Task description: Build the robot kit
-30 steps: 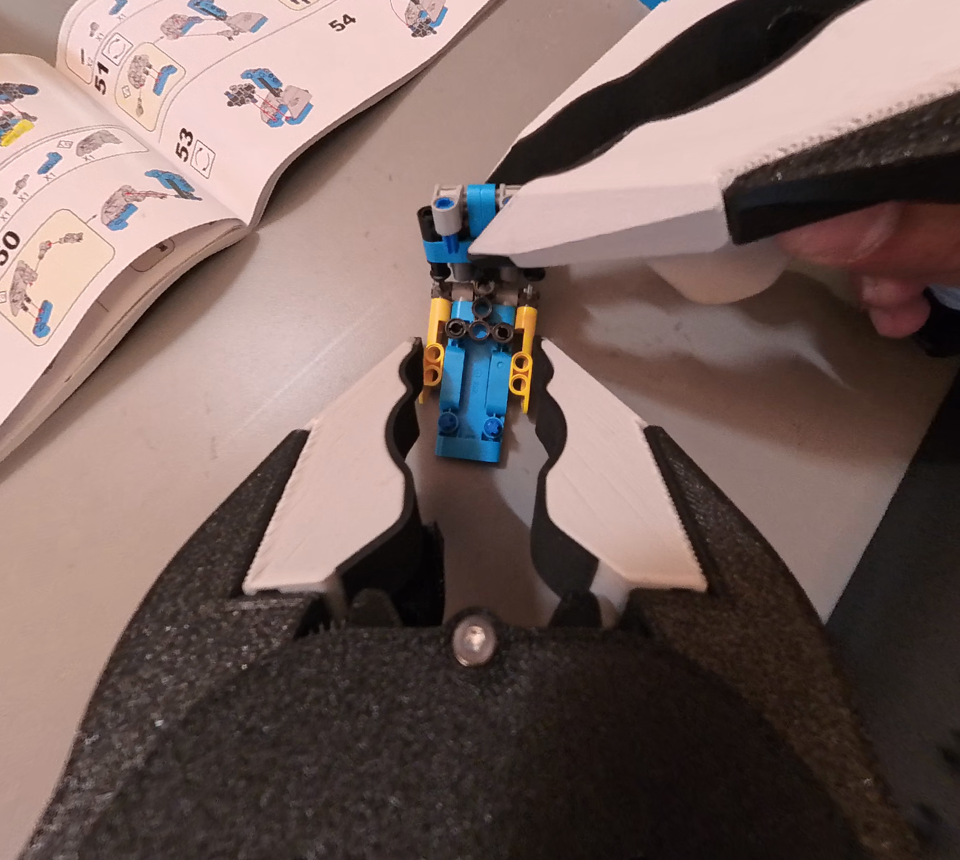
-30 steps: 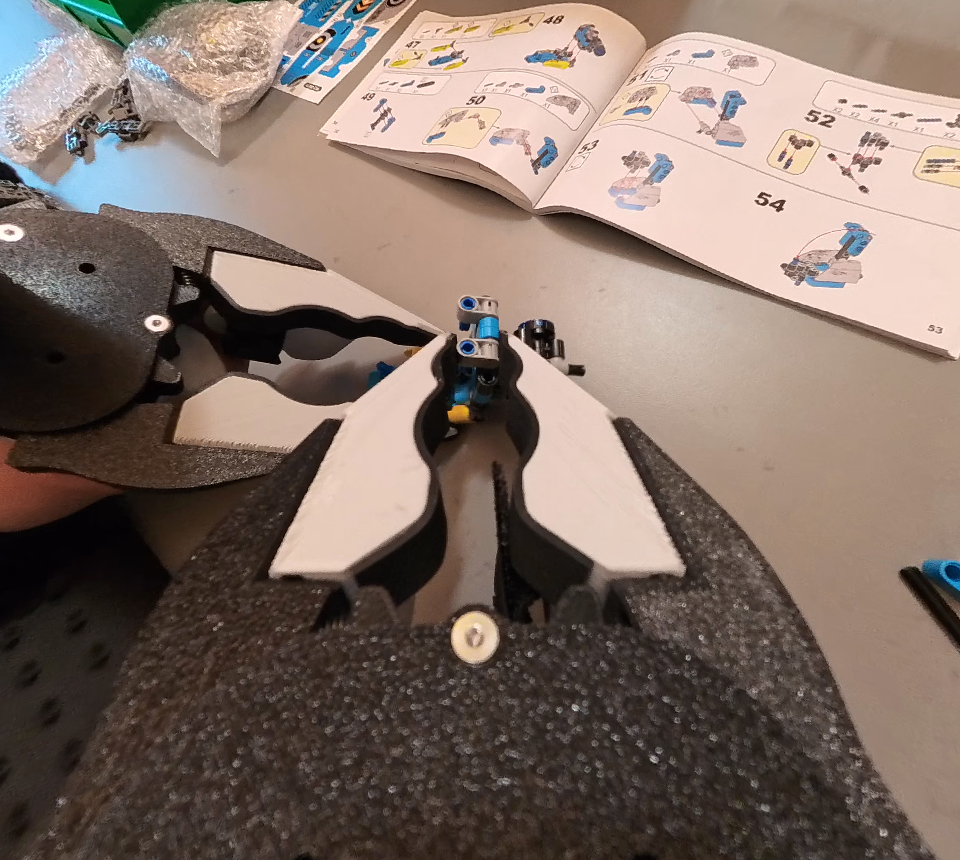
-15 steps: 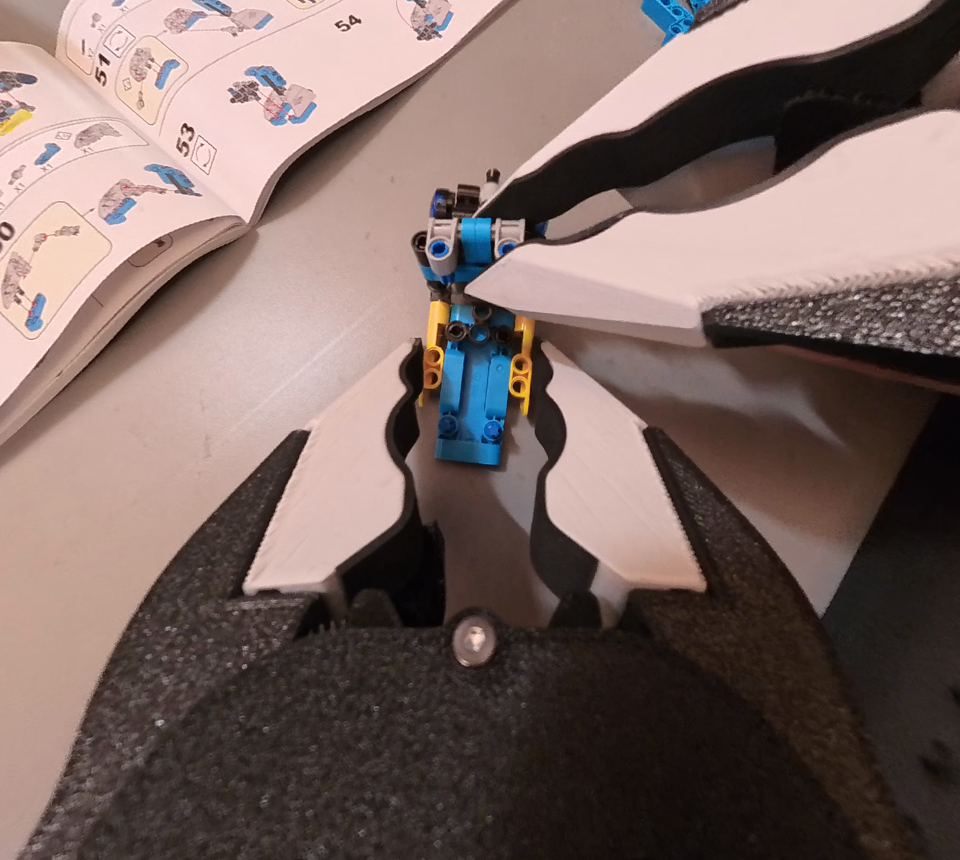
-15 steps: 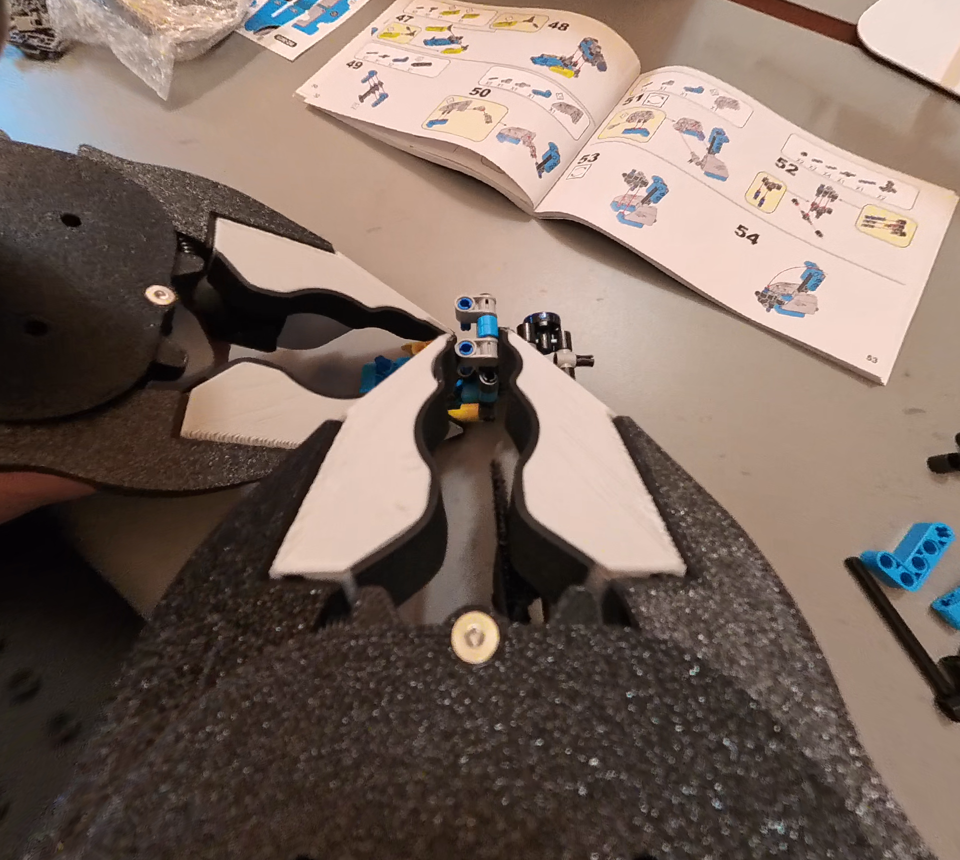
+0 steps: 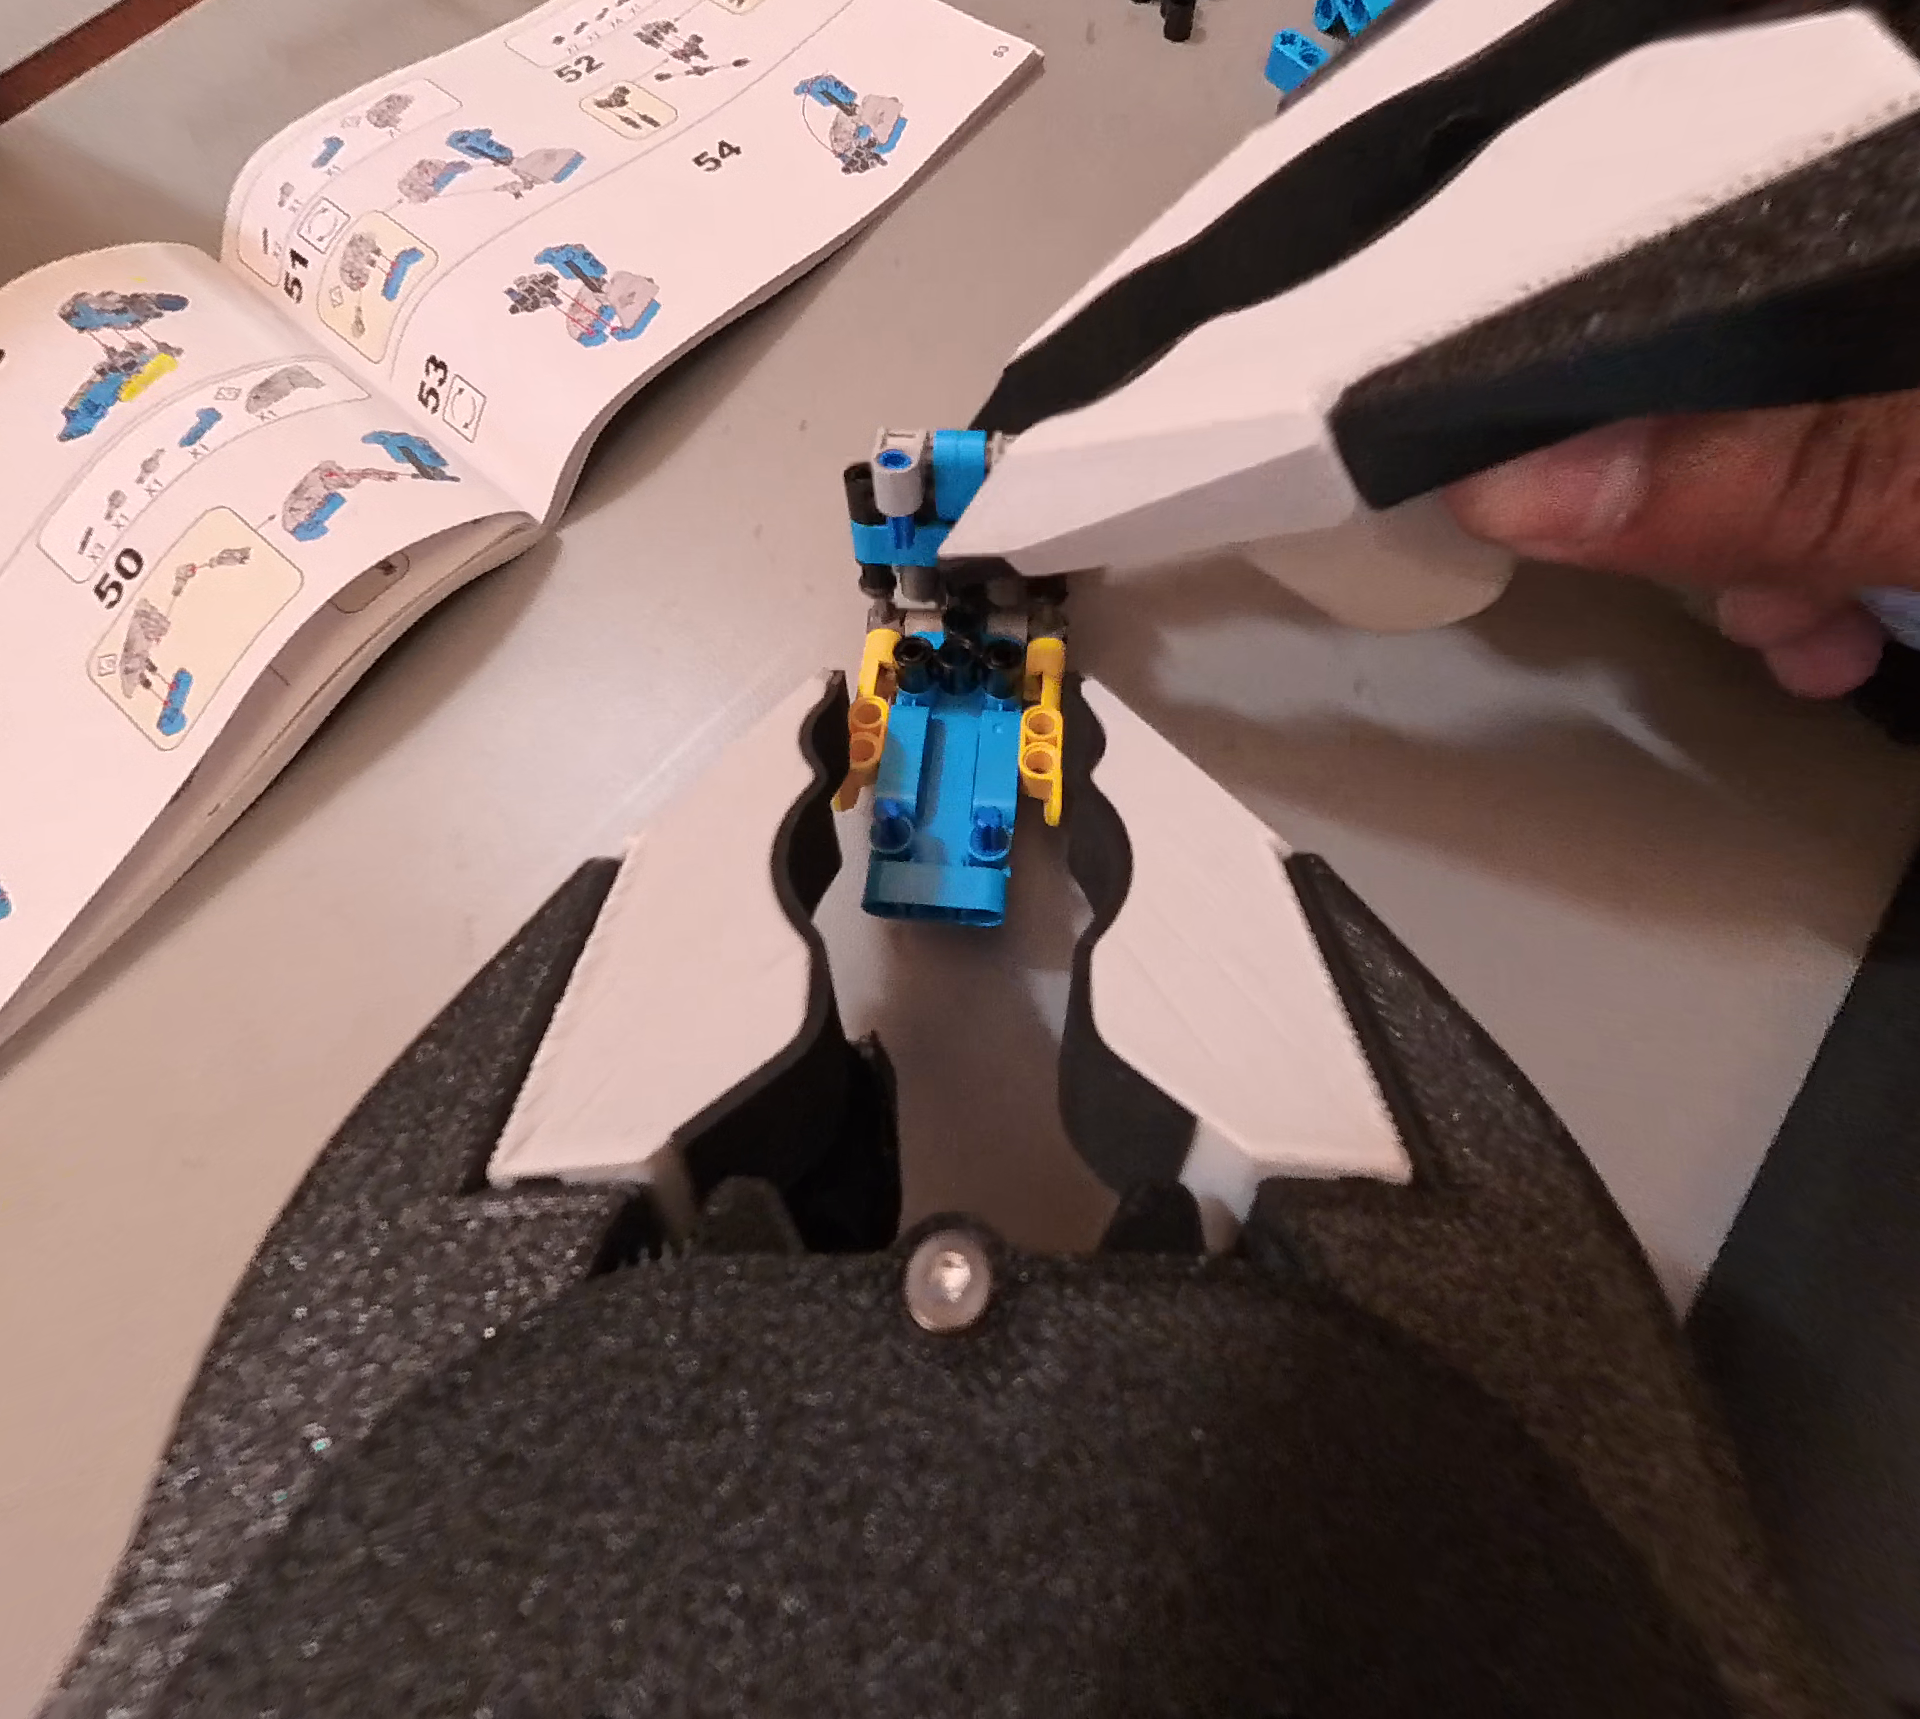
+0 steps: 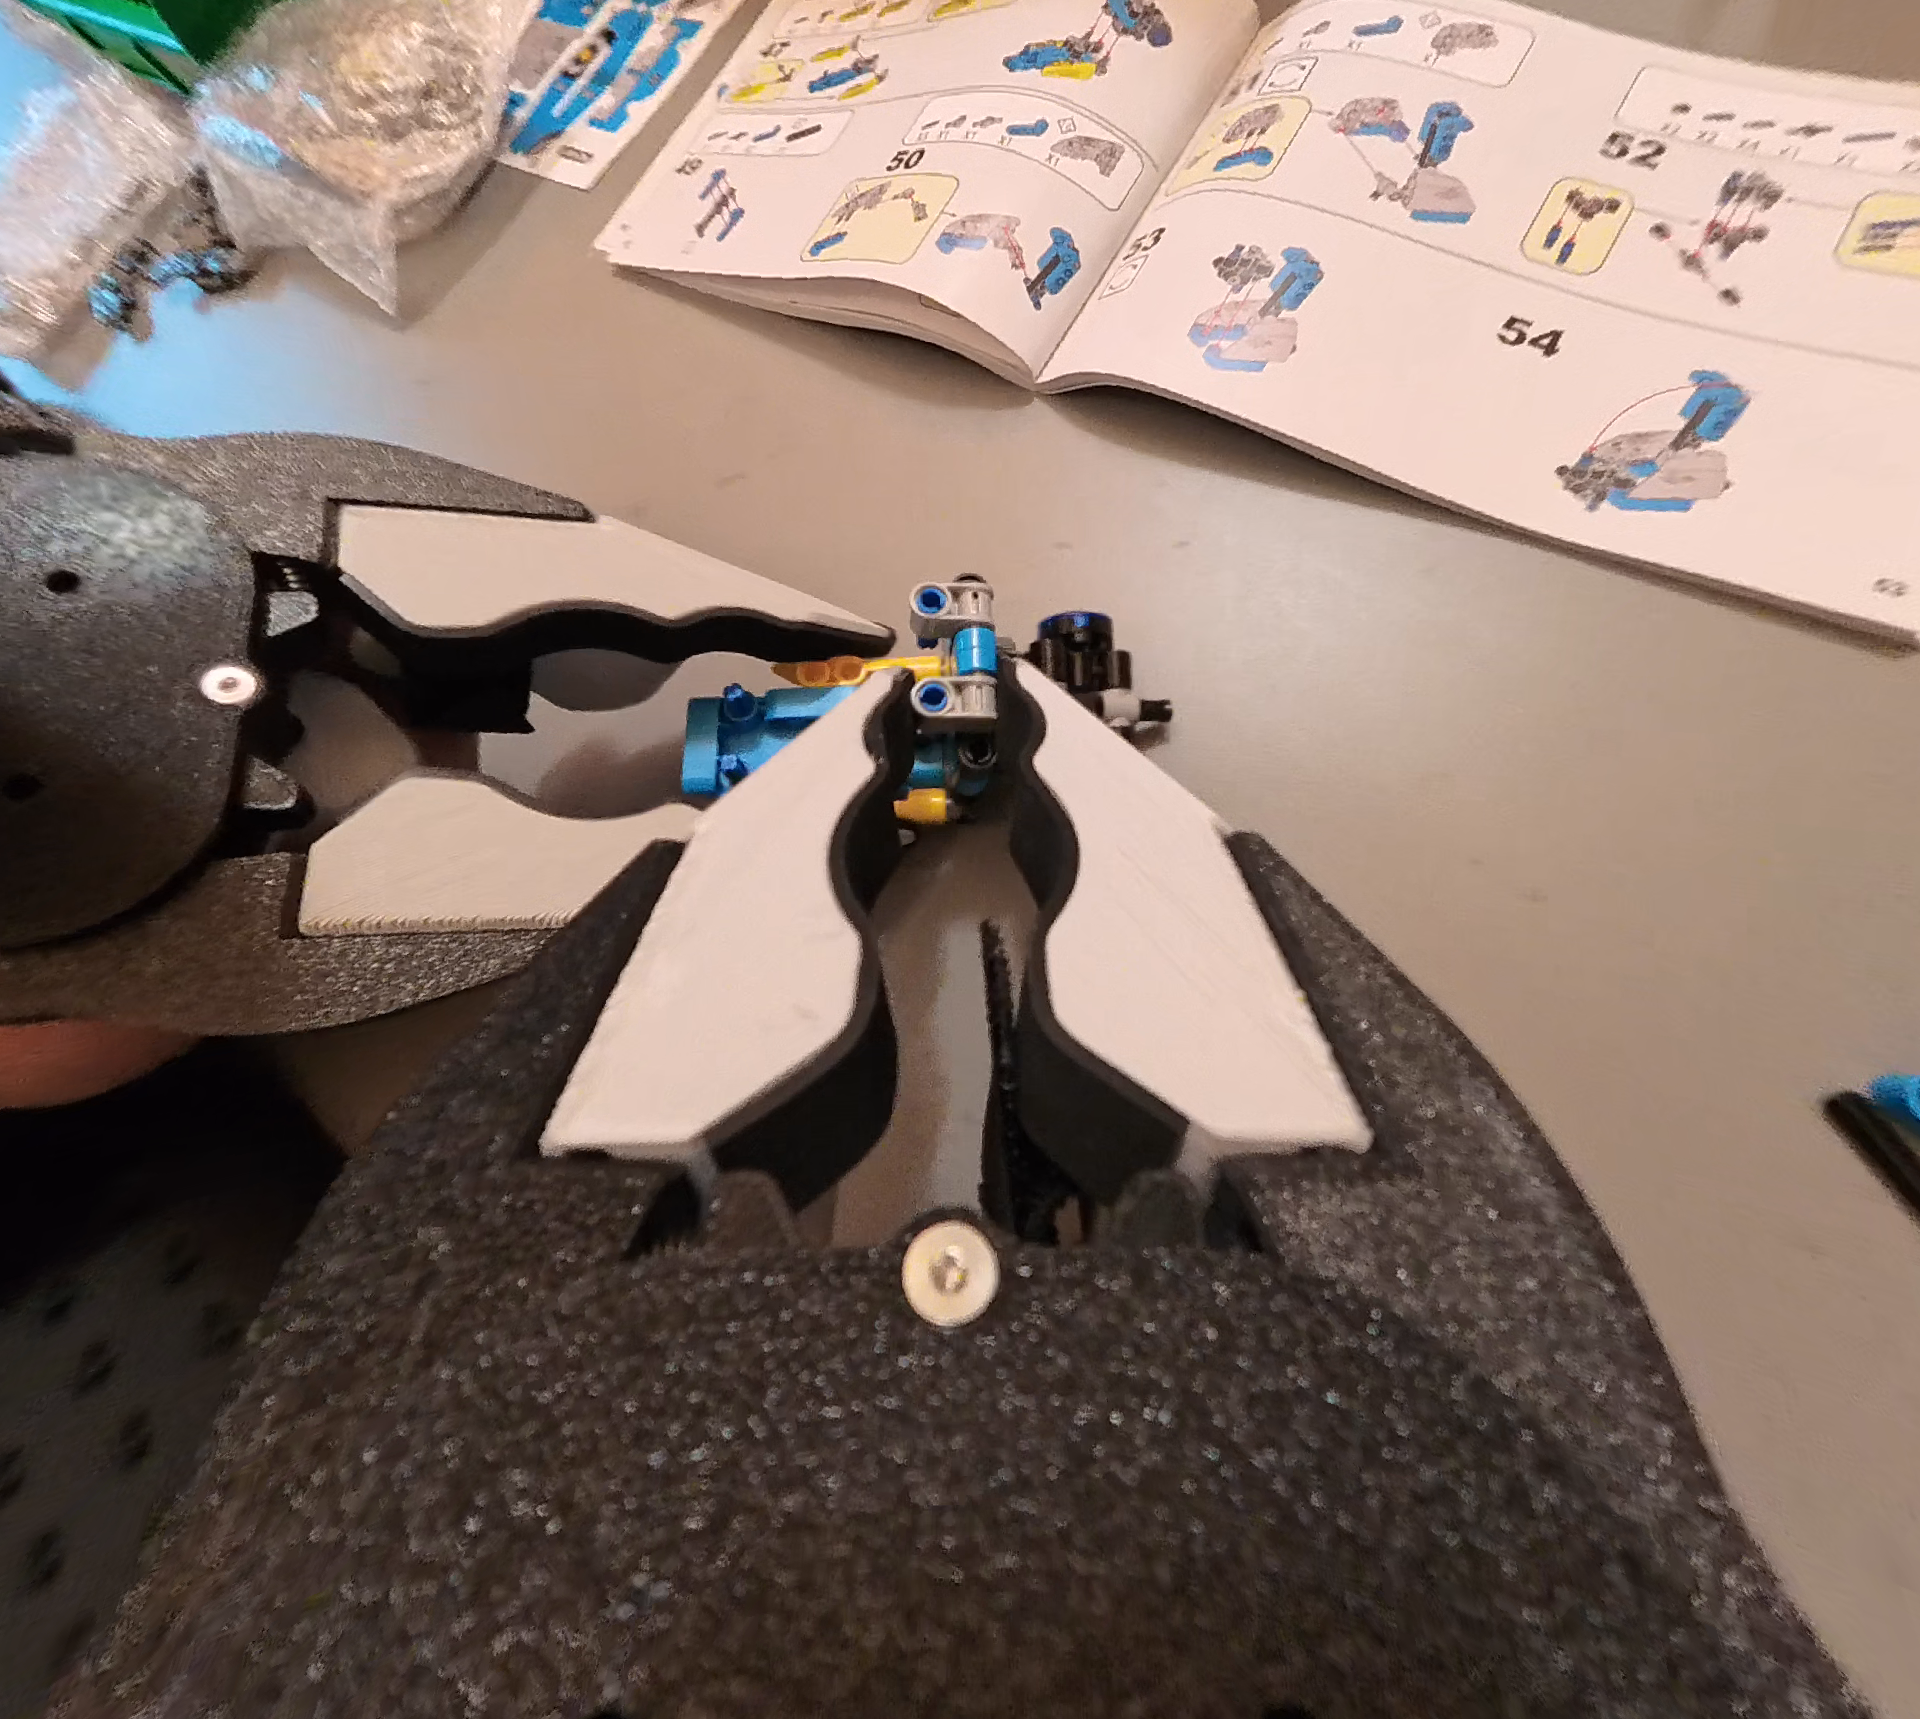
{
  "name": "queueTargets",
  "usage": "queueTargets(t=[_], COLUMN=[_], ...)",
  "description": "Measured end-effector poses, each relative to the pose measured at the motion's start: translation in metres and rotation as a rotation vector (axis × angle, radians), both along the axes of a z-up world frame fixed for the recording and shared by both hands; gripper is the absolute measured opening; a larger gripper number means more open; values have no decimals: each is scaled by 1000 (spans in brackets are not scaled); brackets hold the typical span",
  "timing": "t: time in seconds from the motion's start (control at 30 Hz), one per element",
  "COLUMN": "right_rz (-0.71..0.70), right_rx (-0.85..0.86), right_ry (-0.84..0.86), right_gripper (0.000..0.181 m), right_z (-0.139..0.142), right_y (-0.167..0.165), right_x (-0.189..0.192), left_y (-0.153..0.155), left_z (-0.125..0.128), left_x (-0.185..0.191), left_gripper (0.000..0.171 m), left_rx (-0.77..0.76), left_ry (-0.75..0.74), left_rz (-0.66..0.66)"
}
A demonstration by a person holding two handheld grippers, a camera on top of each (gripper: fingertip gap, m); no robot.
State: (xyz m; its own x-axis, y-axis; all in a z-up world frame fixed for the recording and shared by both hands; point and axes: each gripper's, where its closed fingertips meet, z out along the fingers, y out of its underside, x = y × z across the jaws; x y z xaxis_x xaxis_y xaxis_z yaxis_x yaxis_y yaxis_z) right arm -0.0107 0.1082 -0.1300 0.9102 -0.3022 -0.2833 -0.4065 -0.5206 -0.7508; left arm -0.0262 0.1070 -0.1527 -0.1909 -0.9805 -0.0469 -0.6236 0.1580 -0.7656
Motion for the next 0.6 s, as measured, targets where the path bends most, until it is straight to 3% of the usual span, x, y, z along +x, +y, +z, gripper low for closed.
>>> queueTargets(t=[0.1, 0.27, 0.43, 0.6], right_rz=[9, 62, 96, 117], right_rx=[44, -66, -100, -173], right_ry=[108, -7, 147, 43], right_gripper=[15, 15, 15, 15], right_z=[-1, 0, -1, -1], right_y=[1, 4, 4, 7], right_x=[0, -2, 0, 0], left_y=[1, 3, 4, 5], left_z=[0, -1, -1, -1], left_x=[-1, -2, -2, -2], left_gripper=[41, 41, 41, 41], left_rx=[-10, -18, -17, -44], left_ry=[-1, 1, -2, 0], left_rz=[10, 20, 23, 32])
